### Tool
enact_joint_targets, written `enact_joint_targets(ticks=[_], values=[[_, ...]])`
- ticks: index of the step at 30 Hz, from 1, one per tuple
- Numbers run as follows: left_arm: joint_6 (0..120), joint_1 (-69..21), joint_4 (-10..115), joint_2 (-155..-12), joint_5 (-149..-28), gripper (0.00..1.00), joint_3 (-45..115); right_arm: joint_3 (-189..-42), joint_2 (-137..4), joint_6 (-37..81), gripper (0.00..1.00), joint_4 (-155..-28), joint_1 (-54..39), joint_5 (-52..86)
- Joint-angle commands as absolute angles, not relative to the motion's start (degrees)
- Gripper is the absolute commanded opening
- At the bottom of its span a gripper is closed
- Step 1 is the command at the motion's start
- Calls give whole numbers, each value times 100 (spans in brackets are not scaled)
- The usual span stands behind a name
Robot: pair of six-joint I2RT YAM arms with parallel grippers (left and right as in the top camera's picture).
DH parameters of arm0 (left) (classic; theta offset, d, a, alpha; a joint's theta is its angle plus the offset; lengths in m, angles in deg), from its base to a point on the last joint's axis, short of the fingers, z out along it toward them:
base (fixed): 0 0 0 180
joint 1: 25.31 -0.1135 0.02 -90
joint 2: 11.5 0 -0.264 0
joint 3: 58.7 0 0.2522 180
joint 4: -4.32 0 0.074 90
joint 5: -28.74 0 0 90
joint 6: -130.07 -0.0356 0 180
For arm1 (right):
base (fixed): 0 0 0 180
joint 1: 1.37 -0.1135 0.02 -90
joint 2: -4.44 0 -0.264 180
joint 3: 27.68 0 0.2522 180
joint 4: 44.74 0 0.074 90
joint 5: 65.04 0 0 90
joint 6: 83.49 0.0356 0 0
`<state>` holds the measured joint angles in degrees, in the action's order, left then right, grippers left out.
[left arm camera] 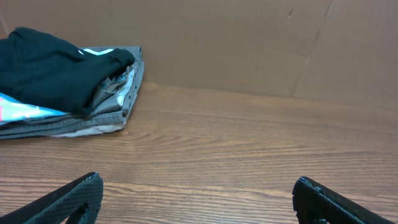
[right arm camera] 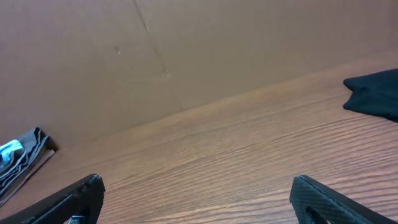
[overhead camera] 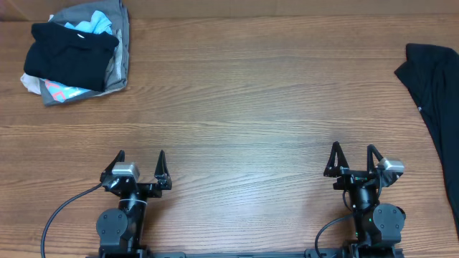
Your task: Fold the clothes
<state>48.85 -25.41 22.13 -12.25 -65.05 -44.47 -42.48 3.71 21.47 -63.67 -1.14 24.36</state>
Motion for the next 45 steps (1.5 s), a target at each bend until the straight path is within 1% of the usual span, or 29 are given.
enact_joint_targets(ticks=[1,31,32,34,36,39,44,45], values=[[4777,-2580,2231,-1175,-6422,100,-4467,-4189,428,2129,100,-6332,-146,2490],[4777,-2580,2231,-1175,-6422,100,-4467,-4189,428,2193,100,-6308,-146,2444],[4777,-2580,2231,-1175,-6422,100,-4467,-4189,428,2328,100,-6288,-146,2296],[4775,-2580,2231,-1175,-6422,100,-4467,-4189,428,3087,100,-6238,-146,1551],[4777,-2580,2231,-1175,-6422,100,-4467,-4189,428,4107,100,-6173,-146,482],[4777,-2580,2231,-1175,-6422,100,-4467,-4189,428,4997,100,-6151,-146,-714],[4777,-2580,2231,-1175,-6422,100,-4467,-4189,428,6127,100,-5923,-146,-904],[4777,-2580,2231,-1175,-6422,100,-4467,-4189,428,6171,100,-5768,-146,-1037]])
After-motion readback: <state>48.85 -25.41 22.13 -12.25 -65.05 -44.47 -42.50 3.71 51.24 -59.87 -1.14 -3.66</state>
